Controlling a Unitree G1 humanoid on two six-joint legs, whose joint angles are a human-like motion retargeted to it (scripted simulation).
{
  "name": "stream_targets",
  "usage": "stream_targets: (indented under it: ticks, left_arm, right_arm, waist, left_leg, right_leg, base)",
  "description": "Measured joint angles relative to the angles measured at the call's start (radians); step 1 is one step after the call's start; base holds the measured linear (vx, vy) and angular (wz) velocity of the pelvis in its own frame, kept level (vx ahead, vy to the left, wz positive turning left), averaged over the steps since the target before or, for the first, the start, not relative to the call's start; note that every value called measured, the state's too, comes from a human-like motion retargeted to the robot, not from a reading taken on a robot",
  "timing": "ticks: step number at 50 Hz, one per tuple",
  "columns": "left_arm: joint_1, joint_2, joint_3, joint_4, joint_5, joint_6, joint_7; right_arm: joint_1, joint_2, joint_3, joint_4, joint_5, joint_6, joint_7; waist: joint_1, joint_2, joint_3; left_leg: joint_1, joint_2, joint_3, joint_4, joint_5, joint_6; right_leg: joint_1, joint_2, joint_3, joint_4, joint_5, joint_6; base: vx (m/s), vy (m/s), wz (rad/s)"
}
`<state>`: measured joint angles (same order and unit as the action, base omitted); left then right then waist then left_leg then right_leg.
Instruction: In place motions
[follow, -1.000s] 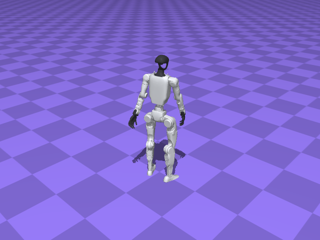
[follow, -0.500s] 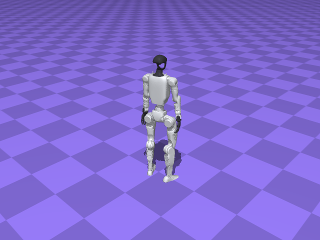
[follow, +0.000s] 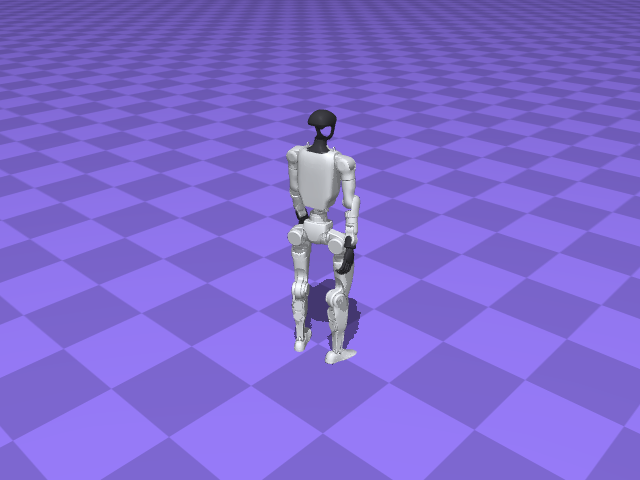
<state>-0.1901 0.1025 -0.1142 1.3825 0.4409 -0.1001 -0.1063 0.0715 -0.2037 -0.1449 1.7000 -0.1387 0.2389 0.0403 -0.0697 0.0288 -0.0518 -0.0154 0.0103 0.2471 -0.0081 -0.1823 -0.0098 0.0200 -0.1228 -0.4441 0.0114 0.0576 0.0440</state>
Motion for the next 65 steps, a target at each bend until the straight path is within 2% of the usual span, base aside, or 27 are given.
stream_targets:
  ticks: [5,9,13,17,22,27,30,34,38,44,49,54,57,60,62,65]
  left_arm:
    - [0.25,0.06,0.126,0.266,0.098,0.146,0.133]
    - [0.506,0.107,0.194,0.318,0.054,0.26,0.175]
    - [0.697,0.115,0.282,0.318,0.087,0.231,0.193]
    - [0.767,0.104,0.351,0.318,0.07,0.224,0.217]
    - [0.679,0.096,0.327,0.318,-0.018,0.232,0.223]
    - [0.418,0.065,0.204,0.315,-0.063,0.198,0.221]
    - [0.231,0.018,0.143,0.285,-0.07,0.195,0.179]
    - [0.015,-0.046,0.094,0.182,-0.07,0.181,0.009]
    - [-0.145,-0.079,0.052,0.045,-0.071,0.106,-0.11]
    - [-0.265,-0.072,0.019,-0.167,-0.108,-0.011,-0.139]
    - [-0.242,-0.069,0.017,-0.214,-0.141,-0.058,-0.125]
    - [-0.101,-0.089,0.029,-0.125,-0.122,-0.014,-0.103]
    - [0.026,-0.091,0.068,-0.005,-0.112,0.007,-0.032]
    - [0.173,-0.069,0.161,0.133,-0.078,0.065,0.078]
    - [0.278,-0.037,0.23,0.231,-0.075,0.114,0.149]
    - [0.462,0.003,0.292,0.318,-0.11,0.181,0.213]
  right_arm:
    - [-0.291,0.06,0.179,-0.042,-0.184,-0.135,0.074]
    - [-0.431,0.118,0.274,-0.25,-0.249,-0.214,0.126]
    - [-0.529,0.153,0.315,-0.41,-0.221,-0.285,0.175]
    - [-0.572,0.167,0.326,-0.479,-0.22,-0.348,0.176]
    - [-0.517,0.155,0.33,-0.457,-0.243,-0.349,0.11]
    - [-0.362,0.118,0.262,-0.313,-0.275,-0.312,0.081]
    - [-0.274,0.085,0.165,-0.141,-0.28,-0.267,0.046]
    - [-0.116,0.025,0.029,0.0,-0.228,-0.141,0.067]
    - [0.084,-0.025,-0.065,0.0,-0.149,-0.042,0.105]
    - [0.266,-0.07,-0.179,0.0,-0.089,0.0,0.025]
    - [0.294,-0.072,-0.194,0.0,0.0,0.05,0.009]
    - [0.173,-0.042,-0.034,0.0,0.077,0.014,-0.02]
    - [0.023,-0.013,0.104,0.0,-0.024,-0.032,-0.042]
    - [-0.169,0.022,0.23,0.0,-0.165,-0.105,0.017]
    - [-0.298,0.059,0.277,-0.018,-0.243,-0.167,0.061]
    - [-0.411,0.12,0.315,-0.192,-0.3,-0.205,0.124]
  waist:
    - [0.0,0.007,0.006]
    - [-0.017,0.009,0.01]
    - [-0.016,0.015,0.009]
    - [-0.014,0.014,0.016]
    - [-0.024,-0.004,0.013]
    - [-0.017,-0.016,0.008]
    - [-0.012,-0.018,0.005]
    - [-0.017,-0.02,0.007]
    - [-0.02,-0.019,0.004]
    - [-0.031,-0.006,0.003]
    - [-0.018,0.001,0.001]
    - [0.01,0.003,0.006]
    - [0.015,0.007,0.01]
    - [0.021,0.013,0.013]
    - [0.021,0.021,0.015]
    - [0.009,0.03,0.022]
  left_leg:
    - [0.023,0.006,0.006,-0.004,-0.007,-0.001]
    - [0.035,0.014,0.016,-0.008,-0.013,-0.006]
    - [0.039,0.024,0.024,-0.008,-0.018,-0.012]
    - [0.04,0.028,0.026,-0.007,-0.018,-0.016]
    - [0.031,0.021,0.006,-0.003,-0.01,-0.017]
    - [0.019,0.018,-0.007,0.003,-0.002,-0.017]
    - [0.009,0.018,-0.011,0.006,0.002,-0.016]
    - [0.002,0.018,-0.011,0.01,0.004,-0.014]
    - [-0.004,0.018,-0.004,0.011,0.003,-0.012]
    - [-0.004,0.021,0.013,0.009,-0.001,-0.009]
    - [-0.002,0.018,0.019,0.009,-0.002,-0.007]
    - [0.005,0.012,0.012,0.008,-0.001,-0.005]
    - [0.017,0.01,0.013,0.003,-0.001,-0.003]
    - [0.031,0.014,0.026,-0.002,-0.006,-0.003]
    - [0.041,0.019,0.043,-0.005,-0.01,-0.004]
    - [0.051,0.026,0.061,-0.01,-0.015,-0.006]
  right_leg:
    - [0.004,0.012,0.023,0.006,-0.007,0.004]
    - [-0.002,0.023,0.053,0.01,-0.015,0.009]
    - [-0.01,0.031,0.072,0.013,-0.02,0.012]
    - [-0.008,0.034,0.076,0.015,-0.024,0.015]
    - [0.003,0.031,0.059,0.012,-0.028,0.017]
    - [0.012,0.026,0.038,0.01,-0.028,0.018]
    - [0.014,0.023,0.021,0.009,-0.025,0.018]
    - [0.018,0.018,-0.008,0.003,-0.018,0.014]
    - [0.009,0.013,-0.017,0.001,-0.01,0.005]
    - [-0.007,0.01,-0.009,0.003,-0.002,-0.004]
    - [-0.01,0.006,-0.007,0.005,0.001,-0.006]
    - [-0.003,0.005,0.002,0.007,0.0,-0.004]
    - [-0.003,0.008,0.026,0.01,-0.003,-0.002]
    - [-0.009,0.012,0.055,0.015,-0.005,-0.002]
    - [-0.015,0.017,0.074,0.018,-0.006,-0.004]
    - [-0.024,0.026,0.098,0.022,-0.008,-0.005]
  base:
    - [0.0,0.0,0.0]
    - [0.0,0.0,0.0]
    - [0.0,0.0,0.0]
    - [0.0,0.0,0.0]
    - [-0.01,-0.03,0.29]
    - [-0.01,0.0,0.09]
    - [0.0,0.0,0.0]
    - [0.0,0.0,0.0]
    - [0.01,0.02,-0.27]
    - [0.0,0.03,-0.32]
    - [0.0,0.01,-0.04]
    - [0.0,0.0,0.0]
    - [0.0,0.0,0.0]
    - [0.0,0.0,-0.21]
    - [0.0,0.0,-0.44]
    - [0.02,0.0,-0.32]
